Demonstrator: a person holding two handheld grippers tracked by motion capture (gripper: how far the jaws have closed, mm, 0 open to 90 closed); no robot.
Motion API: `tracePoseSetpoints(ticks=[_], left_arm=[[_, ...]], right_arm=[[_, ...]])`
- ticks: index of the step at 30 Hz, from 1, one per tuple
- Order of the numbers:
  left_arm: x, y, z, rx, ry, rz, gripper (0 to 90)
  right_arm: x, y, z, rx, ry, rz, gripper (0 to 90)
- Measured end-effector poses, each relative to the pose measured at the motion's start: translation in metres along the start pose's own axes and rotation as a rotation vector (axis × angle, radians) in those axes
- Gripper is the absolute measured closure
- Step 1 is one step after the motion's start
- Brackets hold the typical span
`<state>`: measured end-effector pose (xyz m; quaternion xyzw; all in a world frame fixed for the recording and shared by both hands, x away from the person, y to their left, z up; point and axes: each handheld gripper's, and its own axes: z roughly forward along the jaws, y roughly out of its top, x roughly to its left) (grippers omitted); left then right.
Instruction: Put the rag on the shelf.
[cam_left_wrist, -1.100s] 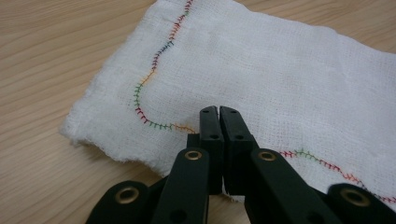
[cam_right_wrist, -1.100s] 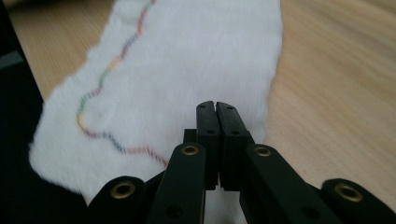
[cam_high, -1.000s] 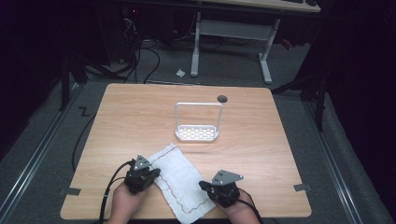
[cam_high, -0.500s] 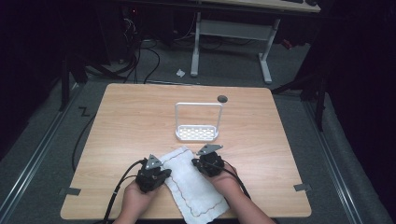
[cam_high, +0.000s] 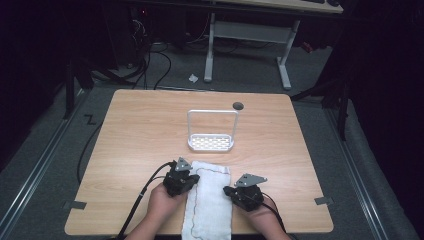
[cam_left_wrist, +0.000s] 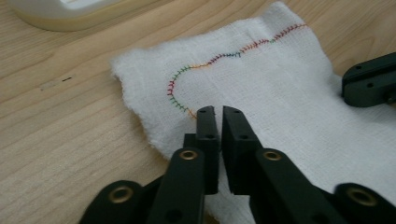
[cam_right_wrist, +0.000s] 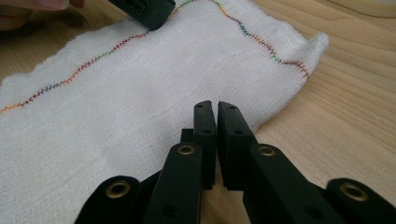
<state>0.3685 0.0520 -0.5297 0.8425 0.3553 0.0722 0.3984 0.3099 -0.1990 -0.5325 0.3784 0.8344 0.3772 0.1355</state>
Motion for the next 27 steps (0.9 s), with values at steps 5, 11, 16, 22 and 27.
tracePoseSetpoints(ticks=[5, 11, 16, 22, 27], left_arm=[[0.014, 0.002, -0.015, -0.067, 0.049, -0.043, 64.0], [0.037, 0.007, -0.010, -0.098, 0.059, -0.109, 47.1], [0.026, 0.022, 0.013, -0.066, 0.105, -0.024, 43.8], [0.022, 0.025, 0.025, -0.030, 0.124, -0.019, 56.3], [0.022, 0.017, 0.025, -0.076, 0.055, -0.044, 77.7]], right_arm=[[-0.004, 0.001, -0.008, -0.062, 0.001, 0.012, 71.9], [-0.016, -0.001, -0.013, -0.089, -0.027, 0.058, 68.3], [-0.017, -0.003, -0.009, -0.075, -0.021, 0.065, 66.3], [-0.019, -0.004, -0.010, -0.084, -0.019, 0.079, 63.9], [-0.021, -0.005, -0.007, -0.082, -0.016, 0.093, 61.5]])
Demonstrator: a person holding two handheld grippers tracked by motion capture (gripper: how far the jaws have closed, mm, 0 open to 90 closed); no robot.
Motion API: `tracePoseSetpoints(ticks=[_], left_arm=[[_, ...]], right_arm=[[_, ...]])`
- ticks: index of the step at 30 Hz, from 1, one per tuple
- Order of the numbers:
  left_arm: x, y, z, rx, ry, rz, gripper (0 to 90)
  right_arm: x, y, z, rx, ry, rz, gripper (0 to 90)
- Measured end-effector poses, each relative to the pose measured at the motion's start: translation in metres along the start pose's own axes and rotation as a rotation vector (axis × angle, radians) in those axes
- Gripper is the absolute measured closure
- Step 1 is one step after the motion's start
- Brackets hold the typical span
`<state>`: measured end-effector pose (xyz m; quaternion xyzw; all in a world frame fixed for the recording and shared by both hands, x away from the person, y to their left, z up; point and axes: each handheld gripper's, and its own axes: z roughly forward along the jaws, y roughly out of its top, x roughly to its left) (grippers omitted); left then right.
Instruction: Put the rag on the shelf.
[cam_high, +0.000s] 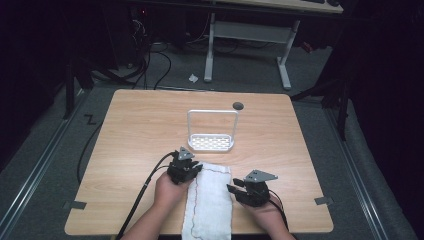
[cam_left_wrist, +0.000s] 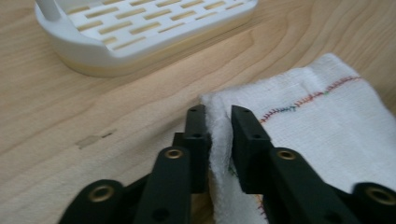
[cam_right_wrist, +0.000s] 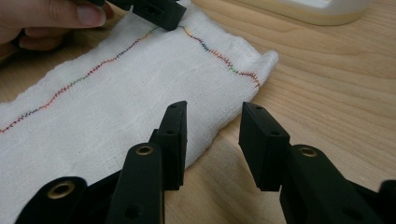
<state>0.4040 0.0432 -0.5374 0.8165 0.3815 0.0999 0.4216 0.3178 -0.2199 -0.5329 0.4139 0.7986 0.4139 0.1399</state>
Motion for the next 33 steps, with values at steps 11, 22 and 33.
tracePoseSetpoints(ticks=[11, 22, 33], left_arm=[[0.007, -0.005, -0.003, -0.012, -0.059, -0.086, 82.0], [0.005, -0.005, -0.004, -0.013, -0.058, -0.068, 81.5], [0.008, -0.008, -0.009, -0.063, -0.100, -0.095, 82.7]], right_arm=[[-0.006, 0.017, 0.013, -0.024, -0.054, 0.035, 57.9], [-0.012, 0.034, 0.042, 0.054, -0.080, 0.063, 56.5], [-0.012, 0.033, 0.039, 0.033, -0.017, 0.073, 86.0]])
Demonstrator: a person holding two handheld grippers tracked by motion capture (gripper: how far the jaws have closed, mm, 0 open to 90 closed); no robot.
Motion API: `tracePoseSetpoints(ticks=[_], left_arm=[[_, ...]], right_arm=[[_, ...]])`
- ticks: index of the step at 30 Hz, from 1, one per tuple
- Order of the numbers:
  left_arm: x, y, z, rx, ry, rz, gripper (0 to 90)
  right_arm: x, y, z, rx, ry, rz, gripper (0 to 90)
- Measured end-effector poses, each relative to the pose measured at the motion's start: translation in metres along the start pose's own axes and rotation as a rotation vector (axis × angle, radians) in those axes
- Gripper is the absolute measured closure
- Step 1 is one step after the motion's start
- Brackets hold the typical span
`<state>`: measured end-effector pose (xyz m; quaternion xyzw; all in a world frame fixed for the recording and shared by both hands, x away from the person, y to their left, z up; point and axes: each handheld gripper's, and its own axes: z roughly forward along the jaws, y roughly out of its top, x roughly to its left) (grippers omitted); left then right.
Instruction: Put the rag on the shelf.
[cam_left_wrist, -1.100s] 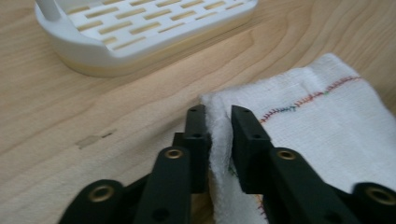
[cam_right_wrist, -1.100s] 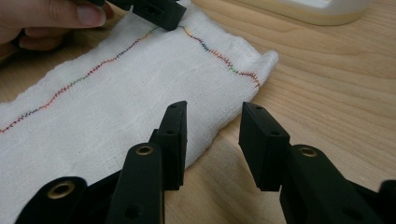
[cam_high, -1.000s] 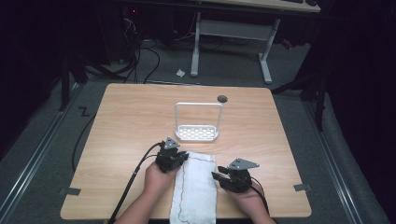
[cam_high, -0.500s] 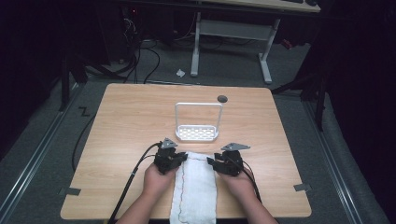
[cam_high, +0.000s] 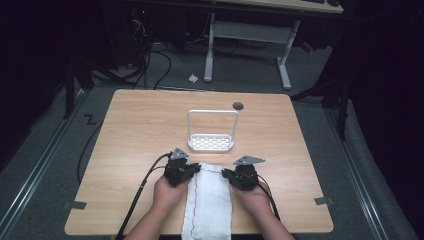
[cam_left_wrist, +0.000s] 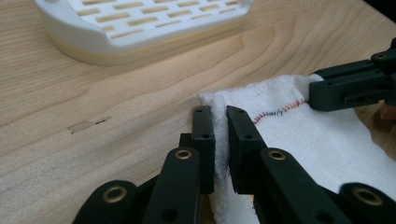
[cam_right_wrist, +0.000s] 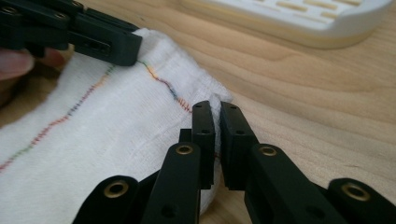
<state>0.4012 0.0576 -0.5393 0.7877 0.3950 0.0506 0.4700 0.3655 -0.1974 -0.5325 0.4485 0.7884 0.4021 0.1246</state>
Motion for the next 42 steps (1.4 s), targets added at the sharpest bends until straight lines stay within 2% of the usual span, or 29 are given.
tracePoseSetpoints(ticks=[1, 2, 4, 5, 6, 7, 8, 9, 12, 15, 19, 25, 26, 27, 29, 37, 42], left_arm=[[0.000, 0.000, 0.000, 0.000, 0.000, 0.000, 82.9], [-0.001, -0.001, -0.003, -0.024, -0.016, 0.002, 82.9], [-0.003, -0.003, -0.012, -0.076, -0.038, -0.039, 83.0], [-0.005, -0.004, -0.016, -0.093, -0.035, -0.050, 83.0], [-0.007, -0.003, -0.018, -0.102, -0.026, -0.036, 83.1], [-0.014, 0.000, -0.023, -0.124, -0.007, 0.007, 83.1], [-0.017, 0.002, -0.025, -0.130, -0.009, 0.020, 83.1], [-0.017, 0.002, -0.025, -0.130, -0.009, 0.020, 83.0], [-0.025, 0.005, -0.029, -0.152, -0.004, 0.055, 83.0], [-0.030, 0.006, -0.031, -0.161, -0.003, 0.066, 82.9], [-0.027, 0.008, -0.032, -0.151, 0.009, 0.038, 83.0], [-0.027, 0.013, -0.038, -0.196, 0.019, 0.054, 83.0], [-0.028, 0.018, -0.042, -0.219, 0.017, 0.050, 83.0], [-0.028, 0.018, -0.042, -0.219, 0.017, 0.050, 83.1], [-0.030, 0.029, -0.050, -0.242, 0.017, 0.064, 83.0], [-0.031, 0.052, -0.064, -0.287, 0.033, 0.091, 83.1], [-0.032, 0.068, -0.075, -0.330, 0.022, 0.094, 83.0]], right_arm=[[0.000, 0.000, 0.000, 0.000, 0.000, 0.000, 86.0], [0.001, 0.001, -0.004, -0.021, 0.008, -0.001, 86.1], [0.004, 0.004, -0.014, -0.069, 0.012, -0.011, 86.1], [0.005, 0.006, -0.019, -0.092, 0.011, -0.019, 86.2], [0.007, 0.007, -0.024, -0.116, 0.010, -0.032, 86.2], [0.010, 0.007, -0.028, -0.143, -0.002, -0.057, 86.3], [0.011, 0.008, -0.029, -0.155, -0.005, -0.064, 86.3], [0.011, 0.008, -0.029, -0.155, -0.005, -0.064, 86.3], [0.014, 0.009, -0.031, -0.175, -0.009, -0.081, 86.2], [0.016, 0.010, -0.035, -0.189, 0.007, -0.079, 86.3], [0.019, 0.010, -0.036, -0.199, 0.000, -0.099, 86.3], [0.025, 0.011, -0.037, -0.225, -0.029, -0.113, 86.3], [0.026, 0.016, -0.040, -0.250, -0.030, -0.105, 86.3], [0.027, 0.019, -0.042, -0.257, -0.035, -0.108, 86.3], [0.027, 0.024, -0.046, -0.276, -0.038, -0.109, 86.3], [0.028, 0.046, -0.051, -0.331, -0.042, -0.118, 86.3], [0.029, 0.074, -0.067, -0.386, -0.043, -0.147, 86.2]])
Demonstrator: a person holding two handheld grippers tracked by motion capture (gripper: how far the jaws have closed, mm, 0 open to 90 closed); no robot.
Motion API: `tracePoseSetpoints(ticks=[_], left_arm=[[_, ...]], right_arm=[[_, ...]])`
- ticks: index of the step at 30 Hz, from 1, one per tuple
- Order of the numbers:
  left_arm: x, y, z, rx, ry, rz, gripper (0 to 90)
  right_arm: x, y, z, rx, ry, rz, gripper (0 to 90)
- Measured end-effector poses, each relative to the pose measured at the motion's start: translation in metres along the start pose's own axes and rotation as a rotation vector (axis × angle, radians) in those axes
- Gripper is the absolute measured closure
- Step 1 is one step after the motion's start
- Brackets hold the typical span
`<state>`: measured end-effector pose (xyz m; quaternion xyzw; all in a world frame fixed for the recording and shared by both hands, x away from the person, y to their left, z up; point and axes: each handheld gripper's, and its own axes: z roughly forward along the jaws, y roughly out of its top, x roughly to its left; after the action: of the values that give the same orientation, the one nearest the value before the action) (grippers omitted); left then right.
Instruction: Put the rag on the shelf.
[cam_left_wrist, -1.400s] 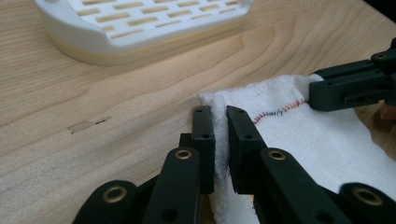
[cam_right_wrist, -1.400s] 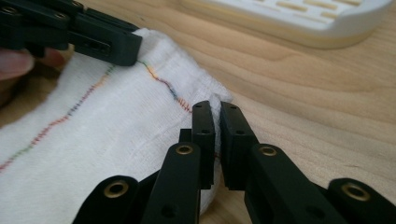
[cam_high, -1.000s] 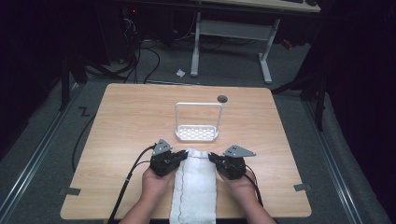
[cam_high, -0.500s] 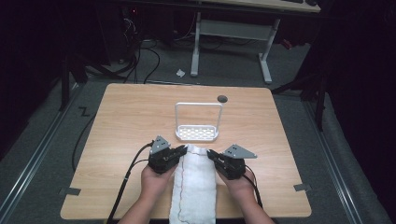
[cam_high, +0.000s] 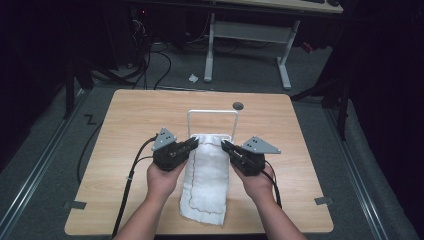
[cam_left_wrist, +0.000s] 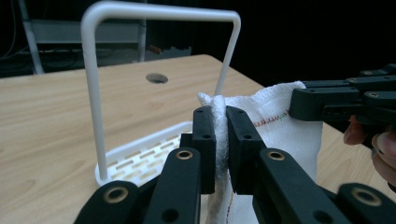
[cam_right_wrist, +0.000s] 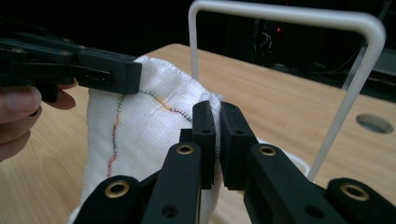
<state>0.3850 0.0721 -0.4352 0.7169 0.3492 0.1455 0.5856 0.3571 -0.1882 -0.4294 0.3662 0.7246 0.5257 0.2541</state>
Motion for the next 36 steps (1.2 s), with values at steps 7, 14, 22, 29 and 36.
tracePoseSetpoints(ticks=[7, 14, 22, 29, 36], left_arm=[[-0.006, 0.025, -0.008, -0.054, 0.010, 0.043, 83.2], [-0.014, 0.051, -0.015, -0.110, 0.016, 0.079, 83.2], [-0.019, 0.080, -0.023, -0.157, 0.021, 0.122, 83.3], [-0.021, 0.099, -0.021, -0.182, 0.028, 0.174, 83.3], [-0.018, 0.118, -0.013, -0.198, 0.009, 0.169, 83.2]], right_arm=[[0.000, 0.030, -0.008, -0.054, -0.001, -0.028, 86.3], [0.000, 0.050, -0.015, -0.100, -0.010, -0.040, 86.3], [-0.001, 0.080, -0.025, -0.163, -0.024, -0.071, 86.3], [-0.009, 0.097, -0.029, -0.186, -0.029, -0.055, 86.4], [-0.022, 0.113, -0.030, -0.210, -0.051, -0.049, 86.4]])
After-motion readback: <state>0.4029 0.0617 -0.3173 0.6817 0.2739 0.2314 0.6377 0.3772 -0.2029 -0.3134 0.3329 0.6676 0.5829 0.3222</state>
